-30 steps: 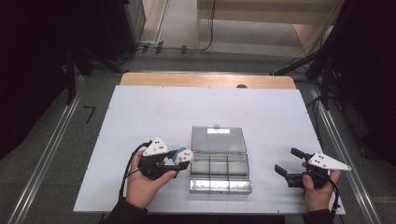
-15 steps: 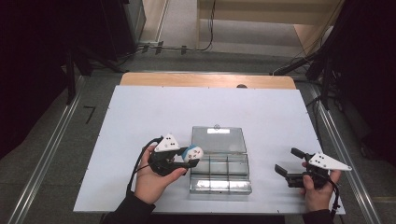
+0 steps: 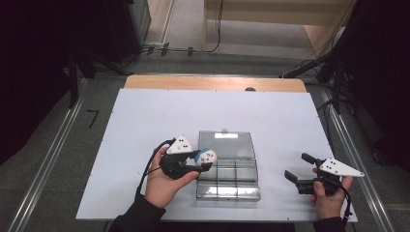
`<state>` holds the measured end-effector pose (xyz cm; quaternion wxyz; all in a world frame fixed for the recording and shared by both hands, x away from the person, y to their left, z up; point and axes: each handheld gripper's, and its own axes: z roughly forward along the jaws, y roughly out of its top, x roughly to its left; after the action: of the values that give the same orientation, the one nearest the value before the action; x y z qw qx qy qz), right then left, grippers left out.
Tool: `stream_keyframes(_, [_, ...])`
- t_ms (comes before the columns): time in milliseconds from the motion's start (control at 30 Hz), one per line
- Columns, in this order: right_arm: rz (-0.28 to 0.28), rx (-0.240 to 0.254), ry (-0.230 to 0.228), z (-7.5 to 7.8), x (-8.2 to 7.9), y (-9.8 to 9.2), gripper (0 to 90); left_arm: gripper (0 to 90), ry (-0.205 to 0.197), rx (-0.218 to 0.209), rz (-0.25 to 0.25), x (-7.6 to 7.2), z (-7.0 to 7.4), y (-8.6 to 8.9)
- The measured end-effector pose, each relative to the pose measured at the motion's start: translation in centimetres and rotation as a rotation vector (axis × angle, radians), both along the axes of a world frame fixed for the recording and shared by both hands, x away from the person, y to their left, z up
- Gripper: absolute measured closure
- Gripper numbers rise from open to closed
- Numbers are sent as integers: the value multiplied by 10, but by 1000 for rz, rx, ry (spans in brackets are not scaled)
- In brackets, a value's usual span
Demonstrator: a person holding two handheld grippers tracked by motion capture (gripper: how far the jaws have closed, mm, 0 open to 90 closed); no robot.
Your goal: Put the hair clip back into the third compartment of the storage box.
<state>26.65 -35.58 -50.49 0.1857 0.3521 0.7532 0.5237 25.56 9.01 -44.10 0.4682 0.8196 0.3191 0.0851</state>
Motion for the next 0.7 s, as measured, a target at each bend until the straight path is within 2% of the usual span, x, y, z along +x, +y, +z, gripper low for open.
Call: stream_keyframes(700, [1,-4,-1,0,0,0,0,462,6,-2,-46,4,-2,-20])
